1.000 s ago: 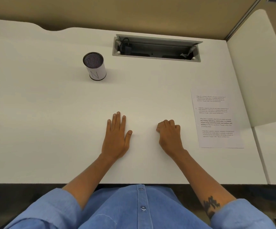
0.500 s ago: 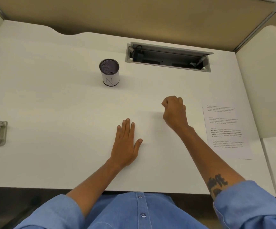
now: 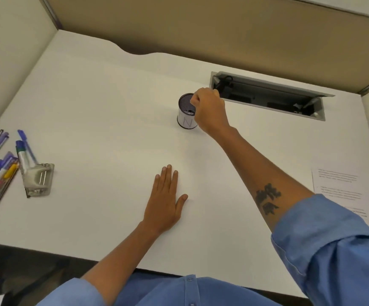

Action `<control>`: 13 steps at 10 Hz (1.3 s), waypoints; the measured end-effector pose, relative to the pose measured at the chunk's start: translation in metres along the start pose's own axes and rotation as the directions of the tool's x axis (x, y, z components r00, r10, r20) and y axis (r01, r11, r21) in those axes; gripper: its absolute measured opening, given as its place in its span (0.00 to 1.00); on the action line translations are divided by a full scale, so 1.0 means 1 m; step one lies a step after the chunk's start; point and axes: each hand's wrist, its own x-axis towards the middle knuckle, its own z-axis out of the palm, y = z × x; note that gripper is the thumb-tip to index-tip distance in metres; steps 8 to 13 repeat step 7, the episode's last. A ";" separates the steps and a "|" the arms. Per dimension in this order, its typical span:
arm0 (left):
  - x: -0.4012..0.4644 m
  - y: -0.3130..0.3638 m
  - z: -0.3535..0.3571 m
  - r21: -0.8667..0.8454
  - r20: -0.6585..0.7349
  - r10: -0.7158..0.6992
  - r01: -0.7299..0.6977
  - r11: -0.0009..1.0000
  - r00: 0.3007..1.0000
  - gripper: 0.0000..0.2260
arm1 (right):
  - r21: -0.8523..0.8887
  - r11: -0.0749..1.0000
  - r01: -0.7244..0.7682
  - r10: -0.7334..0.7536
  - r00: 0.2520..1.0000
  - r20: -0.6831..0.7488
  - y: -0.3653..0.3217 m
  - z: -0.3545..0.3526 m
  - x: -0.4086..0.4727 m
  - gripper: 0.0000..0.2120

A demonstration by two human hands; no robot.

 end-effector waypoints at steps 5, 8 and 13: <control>0.022 -0.029 -0.016 -0.049 -0.046 -0.015 0.013 0.999 0.999 0.33 | -0.086 0.994 -0.065 0.063 0.998 -0.023 0.009 0.024 0.033 0.10; 0.031 -0.032 -0.023 -0.080 -0.056 -0.018 0.013 0.997 0.998 0.34 | -0.020 0.998 -0.066 0.064 0.995 -0.075 0.008 0.019 0.028 0.07; 0.031 -0.032 -0.023 -0.080 -0.056 -0.018 0.013 0.997 0.998 0.34 | -0.020 0.998 -0.066 0.064 0.995 -0.075 0.008 0.019 0.028 0.07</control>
